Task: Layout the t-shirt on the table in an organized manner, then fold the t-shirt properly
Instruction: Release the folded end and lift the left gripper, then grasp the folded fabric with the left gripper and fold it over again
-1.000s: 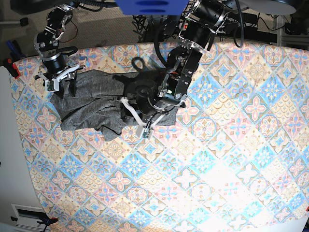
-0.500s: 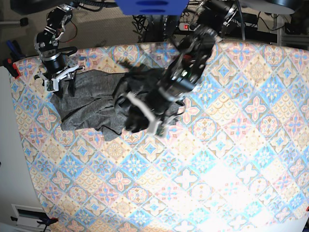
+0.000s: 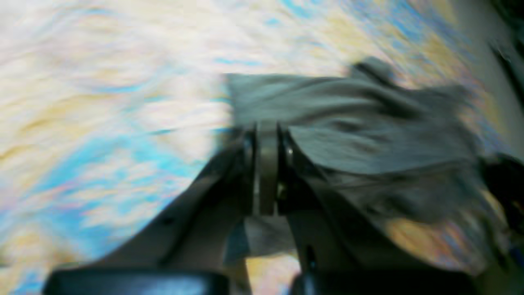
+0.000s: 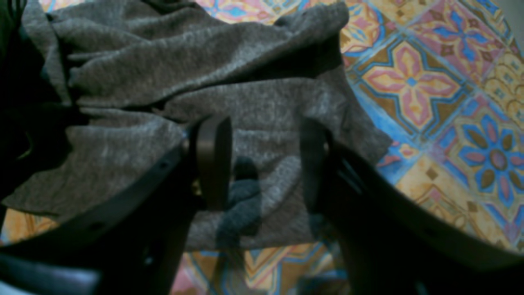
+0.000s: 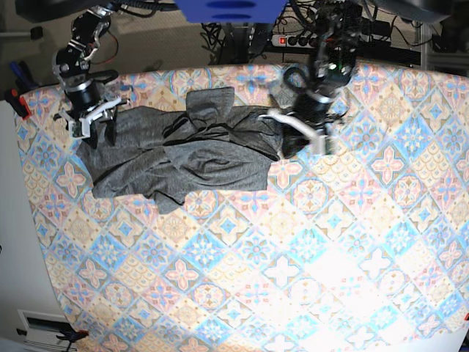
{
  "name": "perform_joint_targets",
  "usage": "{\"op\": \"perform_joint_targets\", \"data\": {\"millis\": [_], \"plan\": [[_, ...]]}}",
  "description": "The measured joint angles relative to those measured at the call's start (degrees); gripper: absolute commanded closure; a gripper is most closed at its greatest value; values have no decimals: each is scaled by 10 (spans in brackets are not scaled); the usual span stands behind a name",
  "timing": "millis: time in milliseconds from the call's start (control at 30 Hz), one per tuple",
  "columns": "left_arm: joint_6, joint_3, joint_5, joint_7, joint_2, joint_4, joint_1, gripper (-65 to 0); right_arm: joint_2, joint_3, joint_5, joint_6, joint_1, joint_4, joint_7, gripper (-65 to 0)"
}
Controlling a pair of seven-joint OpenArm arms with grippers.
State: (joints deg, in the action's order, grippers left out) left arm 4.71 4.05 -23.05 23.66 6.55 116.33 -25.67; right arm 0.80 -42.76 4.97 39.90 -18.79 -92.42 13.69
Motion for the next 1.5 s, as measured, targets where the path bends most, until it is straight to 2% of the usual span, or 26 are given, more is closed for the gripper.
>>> {"op": "perform_joint_targets", "data": {"millis": [133, 200, 400, 633, 867, 1167, 1300, 1500], "plan": [[1, -54, 1, -58, -2, 0, -41, 0, 0, 0, 0, 0, 1, 0, 0, -261], [1, -64, 0, -68, -2, 0, -50, 0, 0, 0, 0, 0, 0, 0, 1, -261], [-5, -56, 17, -77, 0, -35, 7, 0, 0, 0, 0, 0, 0, 0, 0, -261], [-4, 30, 38, -72, 3, -135, 89, 0, 0, 0, 0, 0, 0, 0, 2, -261], [-3, 132, 38, -71, 0, -164, 92, 0, 0, 0, 0, 0, 0, 0, 2, -261], [-1, 220, 36, -67, 7, -197, 94, 0, 0, -20, 0, 1, 2, 0, 1, -261], [-3, 209, 36, -74, 6, -113, 83, 0, 0, -21, 0, 0, 2, 0, 1, -261], [0, 124, 38, -78, 6, -36, 56, 0, 0, -21, 0, 0, 2, 0, 2, -260]]}}
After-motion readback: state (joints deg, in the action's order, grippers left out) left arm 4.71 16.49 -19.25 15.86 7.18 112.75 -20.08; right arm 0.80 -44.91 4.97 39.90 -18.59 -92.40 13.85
